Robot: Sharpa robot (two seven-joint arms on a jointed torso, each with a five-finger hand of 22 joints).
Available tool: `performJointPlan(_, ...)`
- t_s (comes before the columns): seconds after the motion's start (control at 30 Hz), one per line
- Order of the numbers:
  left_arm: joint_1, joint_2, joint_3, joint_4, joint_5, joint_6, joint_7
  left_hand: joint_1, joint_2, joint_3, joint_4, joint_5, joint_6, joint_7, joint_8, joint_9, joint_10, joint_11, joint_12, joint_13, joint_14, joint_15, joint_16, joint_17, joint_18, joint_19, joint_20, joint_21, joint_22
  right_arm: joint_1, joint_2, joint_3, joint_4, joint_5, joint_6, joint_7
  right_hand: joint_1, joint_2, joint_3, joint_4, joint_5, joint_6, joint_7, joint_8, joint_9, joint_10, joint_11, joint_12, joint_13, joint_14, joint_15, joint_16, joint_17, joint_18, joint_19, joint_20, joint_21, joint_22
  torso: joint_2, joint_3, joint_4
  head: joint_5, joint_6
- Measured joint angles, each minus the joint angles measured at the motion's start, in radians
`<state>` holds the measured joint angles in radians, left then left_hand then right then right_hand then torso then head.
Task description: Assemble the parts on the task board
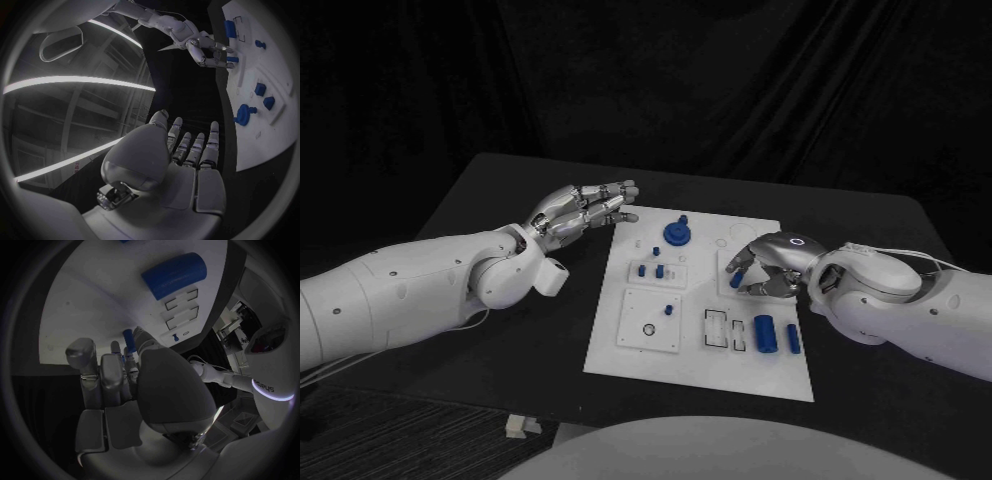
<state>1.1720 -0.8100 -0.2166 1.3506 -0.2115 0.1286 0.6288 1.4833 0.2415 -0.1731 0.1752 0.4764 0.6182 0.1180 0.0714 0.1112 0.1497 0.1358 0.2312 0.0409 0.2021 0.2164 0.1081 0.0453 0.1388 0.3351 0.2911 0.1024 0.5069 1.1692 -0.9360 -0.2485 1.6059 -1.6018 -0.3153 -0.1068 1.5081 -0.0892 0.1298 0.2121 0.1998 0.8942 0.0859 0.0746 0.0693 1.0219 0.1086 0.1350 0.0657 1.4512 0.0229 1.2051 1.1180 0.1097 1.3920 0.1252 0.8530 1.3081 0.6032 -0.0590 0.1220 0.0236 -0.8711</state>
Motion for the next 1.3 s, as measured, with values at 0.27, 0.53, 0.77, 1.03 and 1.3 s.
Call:
performJointPlan(0.27, -0.002, 0.003, 0.000, -0.005, 0.000, 0.001, -0.001, 0.000, 0.000, 0.003, -0.003, 0.004, 0.004, 0.004, 0.000, 0.000, 0.003, 0.003, 0.000, 0.000, 0.000, 0.000, 0.000, 0.000, 0.000, 0.000, 0.000, 0.000, -0.002, -0.001, 0.011, 0.000, -0.006, 0.000, -0.008, 0.007, 0.000, 0.008, 0.017, -0.003, 0.000, 0.085, 0.022, 0.018, 0.006, 0.058, -0.012, -0.014, 0.000, 0.010, -0.010, 0.007, 0.013, 0.000, 0.013, -0.013, 0.021, 0.000, 0.000, 0.0000, 0.0005, 0.000, -0.001)
performJointPlan(0.53, -0.003, 0.004, 0.000, -0.006, 0.000, 0.001, -0.001, 0.000, 0.000, 0.006, -0.006, 0.004, 0.004, 0.004, 0.000, 0.000, 0.004, 0.003, 0.000, 0.000, 0.000, 0.000, 0.000, 0.000, 0.000, 0.000, 0.000, 0.000, -0.003, -0.002, 0.014, 0.000, -0.006, 0.001, -0.017, 0.010, 0.034, 0.016, 0.062, -0.021, 0.000, 0.155, 0.045, 0.031, 0.014, 0.113, -0.027, -0.029, -0.001, 0.017, -0.018, 0.011, 0.016, 0.000, 0.020, -0.020, 0.033, 0.000, 0.000, -0.0003, 0.0004, 0.002, -0.002)
performJointPlan(0.77, -0.004, 0.004, 0.000, -0.006, 0.000, 0.002, -0.002, 0.003, 0.003, 0.007, -0.007, 0.008, 0.004, 0.004, 0.000, 0.000, 0.004, 0.003, 0.000, 0.000, 0.000, 0.000, 0.000, 0.000, 0.000, 0.000, 0.000, 0.000, -0.003, -0.002, 0.013, 0.000, -0.004, 0.001, -0.033, 0.010, 0.065, 0.009, 0.101, -0.034, -0.001, 0.198, 0.042, 0.038, 0.022, 0.150, -0.032, -0.037, -0.003, 0.018, -0.025, 0.011, 0.019, 0.000, 0.023, -0.023, 0.042, 0.000, -0.001, -0.0005, -0.0002, 0.004, -0.002)
performJointPlan(1.03, -0.005, 0.003, 0.000, -0.005, 0.000, 0.002, -0.002, 0.008, 0.002, 0.010, -0.010, 0.008, 0.004, 0.004, 0.000, 0.000, 0.003, 0.003, 0.000, 0.000, 0.000, 0.000, 0.000, -0.001, 0.000, 0.000, 0.000, 0.000, -0.004, -0.002, -0.001, 0.000, 0.021, 0.001, -0.074, 0.010, 0.074, 0.011, 0.113, -0.041, -0.007, 0.206, 0.043, 0.038, 0.024, 0.161, -0.037, -0.042, -0.003, 0.014, -0.028, 0.011, 0.019, 0.000, 0.027, -0.027, 0.048, 0.000, -0.001, -0.0006, 0.0001, 0.007, 0.002)
performJointPlan(1.3, -0.005, 0.004, 0.000, -0.003, 0.000, 0.002, -0.002, 0.009, 0.001, 0.013, -0.013, 0.008, 0.007, 0.007, 0.000, 0.000, 0.003, 0.003, 0.000, 0.000, 0.000, 0.000, 0.004, -0.001, 0.000, 0.000, 0.000, 0.000, -0.005, 0.037, -0.035, 0.001, 0.087, 0.001, -0.113, 0.008, 0.082, 0.008, 0.116, -0.044, -0.012, 0.206, 0.043, 0.038, 0.024, 0.164, -0.034, -0.046, -0.003, 0.014, -0.028, 0.011, 0.019, 0.000, 0.027, -0.027, 0.048, 0.000, -0.001, -0.0012, 0.0009, 0.013, 0.008)
